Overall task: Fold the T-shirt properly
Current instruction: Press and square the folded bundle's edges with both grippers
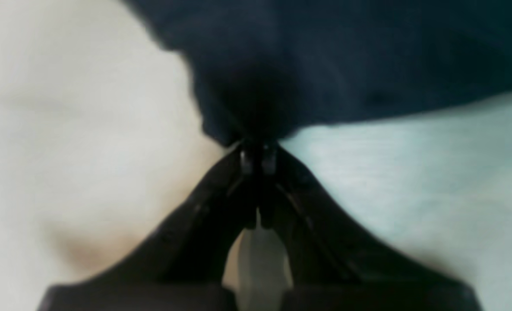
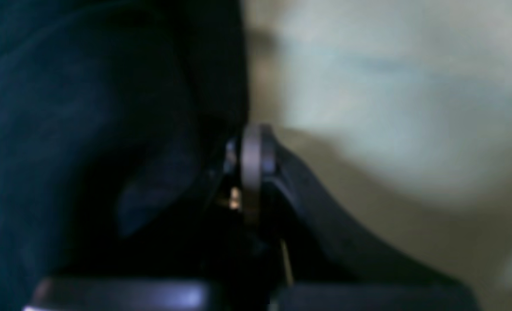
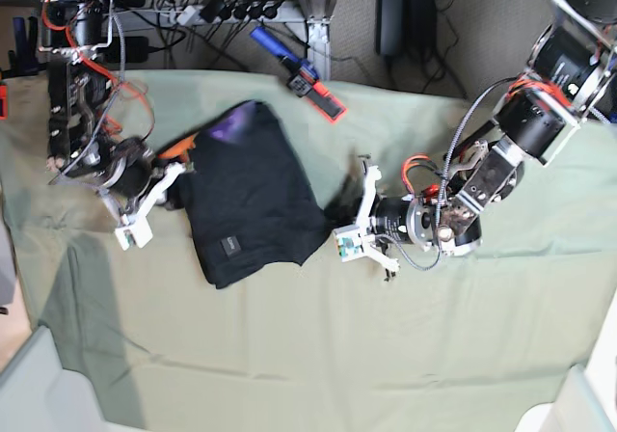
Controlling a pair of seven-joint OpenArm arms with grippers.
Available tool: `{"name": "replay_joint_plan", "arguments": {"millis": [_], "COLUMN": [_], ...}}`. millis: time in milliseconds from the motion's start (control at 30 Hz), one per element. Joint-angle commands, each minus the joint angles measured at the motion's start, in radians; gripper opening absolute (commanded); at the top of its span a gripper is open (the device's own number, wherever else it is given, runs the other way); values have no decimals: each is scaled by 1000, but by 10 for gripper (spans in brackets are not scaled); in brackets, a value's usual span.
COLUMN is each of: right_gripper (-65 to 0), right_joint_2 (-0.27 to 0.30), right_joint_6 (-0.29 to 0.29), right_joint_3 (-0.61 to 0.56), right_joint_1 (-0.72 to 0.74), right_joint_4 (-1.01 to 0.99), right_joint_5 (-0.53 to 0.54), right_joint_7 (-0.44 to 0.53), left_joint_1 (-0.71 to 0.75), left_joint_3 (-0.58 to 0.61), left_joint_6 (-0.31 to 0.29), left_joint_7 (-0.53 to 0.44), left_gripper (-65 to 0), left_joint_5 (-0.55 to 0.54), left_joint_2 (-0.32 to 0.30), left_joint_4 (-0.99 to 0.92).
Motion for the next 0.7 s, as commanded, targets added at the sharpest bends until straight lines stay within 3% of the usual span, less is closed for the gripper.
{"name": "replay_joint_plan", "arguments": {"millis": [0, 200, 400, 567, 667], "right_gripper": [-650, -650, -650, -650, -650], "right_joint_2": [2, -75, -140, -138, -138], "right_joint_6": [68, 68, 68, 68, 68], "right_joint_3": [4, 4, 4, 13, 42], "right_joint_1": [-10, -97, -112, -113, -112], "right_joint_4": [40, 158, 185, 187, 189], "right_joint_5": [23, 30, 29, -14, -16], "right_joint_7": [2, 1, 2, 2, 2], "left_joint_1": [-31, -80, -105, -127, -125], "left_joint_3": [-2, -2, -3, -117, -230], "left_joint_6": [32, 32, 32, 32, 32], "left_joint_7": [57, 57, 67, 242, 307], "left_gripper": [-650, -650, -650, -650, -650], "left_joint_5": [50, 42, 27, -115, -141], "left_joint_2": [2, 52, 55, 48, 29], "left_joint_4": [-22, -101, -101, -99, -74]}}
